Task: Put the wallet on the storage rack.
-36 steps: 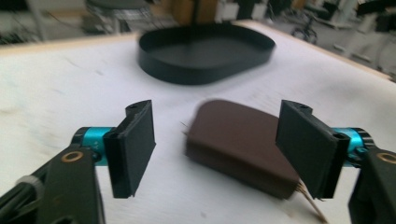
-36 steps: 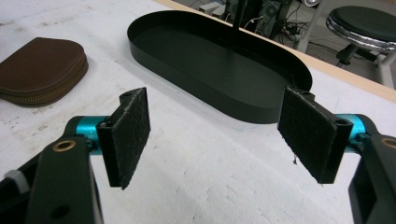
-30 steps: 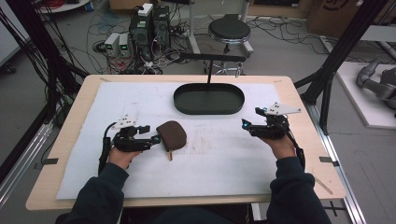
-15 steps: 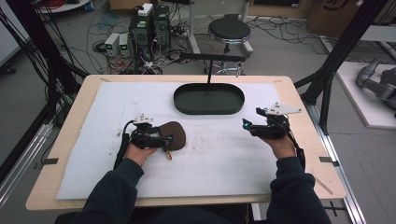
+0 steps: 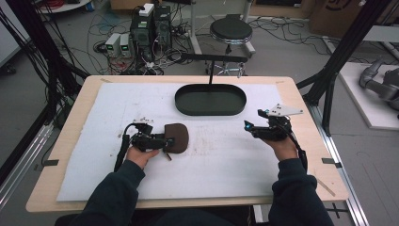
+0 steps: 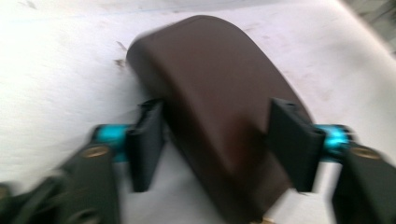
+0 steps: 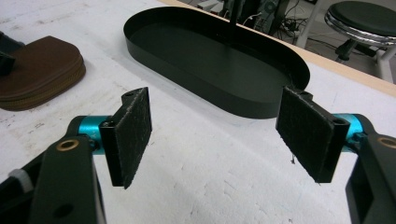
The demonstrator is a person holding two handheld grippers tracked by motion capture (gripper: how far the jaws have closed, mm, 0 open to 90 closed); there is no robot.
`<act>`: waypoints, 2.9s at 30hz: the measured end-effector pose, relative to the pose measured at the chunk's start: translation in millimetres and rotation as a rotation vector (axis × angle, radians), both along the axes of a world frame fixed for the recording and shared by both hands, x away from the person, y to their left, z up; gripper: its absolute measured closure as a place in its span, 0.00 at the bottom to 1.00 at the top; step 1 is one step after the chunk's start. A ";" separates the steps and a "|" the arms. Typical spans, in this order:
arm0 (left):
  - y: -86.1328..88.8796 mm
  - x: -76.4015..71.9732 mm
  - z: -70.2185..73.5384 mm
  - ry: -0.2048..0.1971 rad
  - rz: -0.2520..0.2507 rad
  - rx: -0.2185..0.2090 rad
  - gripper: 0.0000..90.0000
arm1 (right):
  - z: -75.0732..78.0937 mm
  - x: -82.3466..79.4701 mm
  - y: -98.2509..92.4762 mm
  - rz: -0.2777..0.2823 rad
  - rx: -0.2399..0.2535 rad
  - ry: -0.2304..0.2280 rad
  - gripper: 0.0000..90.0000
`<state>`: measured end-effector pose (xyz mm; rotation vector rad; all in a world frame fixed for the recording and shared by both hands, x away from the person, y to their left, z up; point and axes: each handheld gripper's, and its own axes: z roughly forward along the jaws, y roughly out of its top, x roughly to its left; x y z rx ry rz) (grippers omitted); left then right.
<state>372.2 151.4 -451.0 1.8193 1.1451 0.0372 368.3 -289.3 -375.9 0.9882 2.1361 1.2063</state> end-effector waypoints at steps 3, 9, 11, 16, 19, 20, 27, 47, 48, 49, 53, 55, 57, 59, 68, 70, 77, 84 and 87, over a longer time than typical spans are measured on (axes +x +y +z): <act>-0.7 -1.5 2.2 -0.014 -0.011 0.002 0.59 | 0.1 -0.4 -0.7 -0.005 -0.001 -0.004 0.30; 3.9 -4.3 9.4 -0.054 -0.027 -0.027 0.72 | 0.3 0.0 -2.1 -0.006 0.001 -0.003 0.30; 4.1 -5.4 11.4 -0.073 -0.037 -0.037 0.75 | 0.1 0.2 -2.2 -0.005 0.000 -0.004 0.30; 4.6 -7.8 17.0 -0.113 -0.054 -0.042 0.80 | -0.3 0.0 -2.5 -0.007 0.002 -0.003 0.30; 9.6 -8.7 23.7 -0.152 -0.045 -0.025 0.81 | -0.2 -0.2 -3.1 -0.008 0.007 -0.001 0.31; 11.0 -9.0 25.8 -0.166 -0.039 -0.014 0.81 | -0.2 -0.2 -3.1 -0.008 0.007 -0.001 0.30; 22.5 -13.4 47.0 -0.273 -0.009 0.130 0.83 | -0.9 0.3 -2.2 -0.005 0.009 0.006 0.30; 8.3 -19.3 50.5 -0.377 -0.032 0.158 0.80 | -1.1 0.2 -1.9 -0.005 0.011 0.005 0.31; 7.3 -19.4 50.4 -0.378 -0.036 0.151 0.80 | -1.0 0.1 -1.9 -0.005 0.010 0.005 0.31; 6.1 -19.5 50.1 -0.379 -0.036 0.139 0.79 | -1.1 0.2 -2.1 -0.001 0.005 0.001 0.31; 2.4 -19.7 49.0 -0.386 -0.033 0.113 0.79 | -1.1 0.2 -1.9 -0.002 0.006 0.002 0.31; 1.3 -19.4 48.9 -0.386 -0.035 0.104 0.79 | -1.3 0.2 -1.5 0.000 0.006 0.003 0.31; -0.9 -19.5 48.4 -0.391 -0.036 0.093 0.79 | -1.2 0.0 -1.0 -0.002 0.010 0.004 0.30; -2.3 -19.6 48.3 -0.396 -0.045 0.090 0.79 | -1.3 -0.1 -0.9 -0.002 0.008 0.006 0.30; -4.0 -20.3 48.2 -0.376 -0.076 0.048 0.77 | -1.5 0.1 -1.0 0.001 0.008 0.007 0.30; -4.5 -21.5 48.6 -0.375 -0.079 0.053 0.78 | -1.4 0.0 -1.1 0.001 0.009 0.006 0.30; 0.4 -23.6 49.4 -0.370 -0.070 0.058 0.78 | -1.0 -0.3 -2.1 0.000 0.013 0.004 0.30; 1.5 -22.6 49.1 -0.378 -0.068 0.044 0.73 | -1.3 0.1 -2.0 0.000 0.015 0.005 0.30; 1.0 -22.6 49.0 -0.380 -0.065 0.043 0.72 | -1.2 0.1 -2.0 0.001 0.013 0.004 0.31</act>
